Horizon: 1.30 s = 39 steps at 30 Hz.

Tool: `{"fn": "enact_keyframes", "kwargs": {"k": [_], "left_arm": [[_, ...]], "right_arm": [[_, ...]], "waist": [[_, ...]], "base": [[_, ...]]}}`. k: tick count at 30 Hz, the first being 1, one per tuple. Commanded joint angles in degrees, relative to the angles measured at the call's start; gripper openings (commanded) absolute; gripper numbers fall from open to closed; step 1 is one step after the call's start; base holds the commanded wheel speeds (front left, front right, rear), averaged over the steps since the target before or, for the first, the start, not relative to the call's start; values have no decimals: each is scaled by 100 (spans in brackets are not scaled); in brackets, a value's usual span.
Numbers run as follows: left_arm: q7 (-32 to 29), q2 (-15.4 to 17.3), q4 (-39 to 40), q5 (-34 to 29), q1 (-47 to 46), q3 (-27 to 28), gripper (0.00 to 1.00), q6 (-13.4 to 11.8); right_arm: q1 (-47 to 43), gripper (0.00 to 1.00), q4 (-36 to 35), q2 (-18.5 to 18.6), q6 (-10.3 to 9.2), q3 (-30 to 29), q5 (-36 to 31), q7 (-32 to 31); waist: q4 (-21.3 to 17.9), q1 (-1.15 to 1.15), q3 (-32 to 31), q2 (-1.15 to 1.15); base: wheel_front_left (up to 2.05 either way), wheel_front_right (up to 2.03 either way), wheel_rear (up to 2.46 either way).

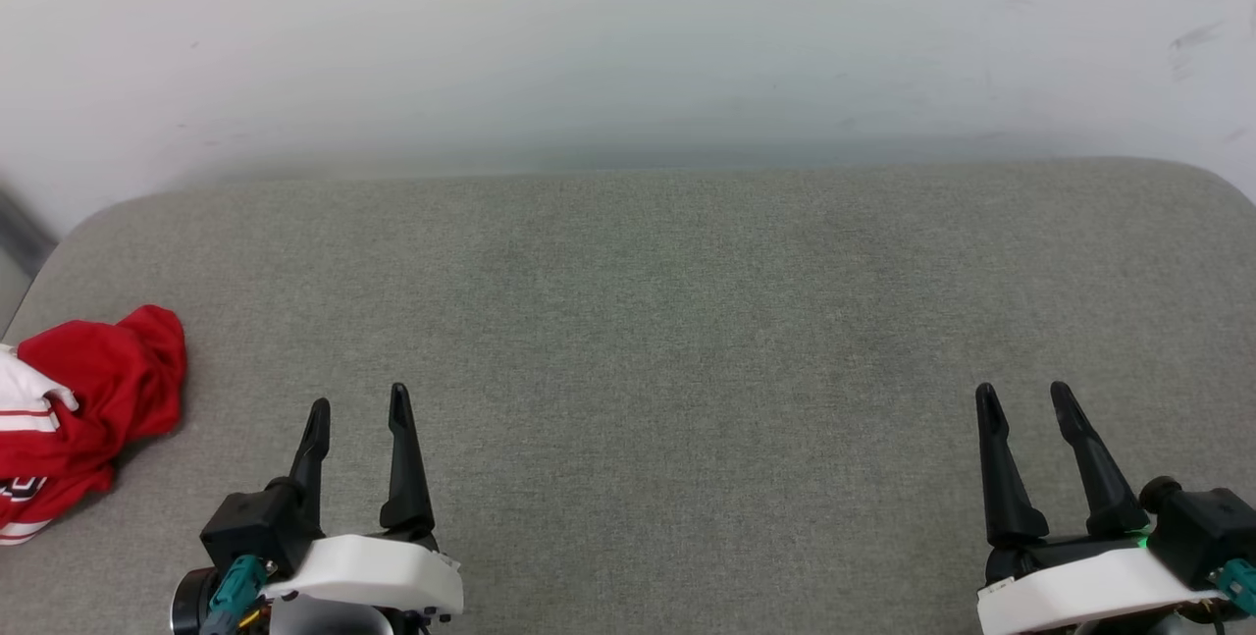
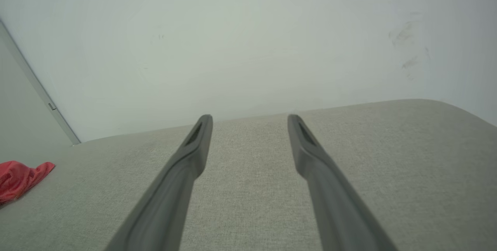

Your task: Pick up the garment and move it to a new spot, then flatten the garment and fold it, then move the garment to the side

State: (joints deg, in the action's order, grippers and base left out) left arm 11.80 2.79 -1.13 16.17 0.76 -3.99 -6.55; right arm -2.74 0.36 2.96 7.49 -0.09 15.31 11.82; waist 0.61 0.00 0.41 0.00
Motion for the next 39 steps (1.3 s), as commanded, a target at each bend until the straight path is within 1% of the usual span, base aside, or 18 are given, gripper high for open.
{"fn": "enact_keyframes", "kwargs": {"k": [1,9,17,18,28,39], "left_arm": [[54,12,64,-128,20,-22,100,-11],[142,13,128,-452,86,-55,100,-17],[230,13,155,-764,126,-91,100,-65],[258,13,162,-876,148,-103,100,-92],[356,13,124,-1188,219,-113,100,-144],[349,13,24,-998,212,-77,100,-91]], "right_arm": [[-60,100,-70,-11,0,4,-111,54],[-99,100,-127,-12,0,-7,-388,141],[-165,100,-144,-14,0,-41,-640,230],[-175,100,-137,-14,0,-60,-700,256],[-227,100,-179,-15,0,-83,-944,351],[-225,100,-117,-15,-1,-119,-730,342]], "waist": [[2,0,2,0],[15,0,-1,0],[26,0,-4,0],[28,0,-2,0],[26,0,11,0],[47,0,1,0]], "base": [[0,0,0],[0,0,0],[0,0,0],[0,0,0],[0,0,0],[0,0,0]]}}
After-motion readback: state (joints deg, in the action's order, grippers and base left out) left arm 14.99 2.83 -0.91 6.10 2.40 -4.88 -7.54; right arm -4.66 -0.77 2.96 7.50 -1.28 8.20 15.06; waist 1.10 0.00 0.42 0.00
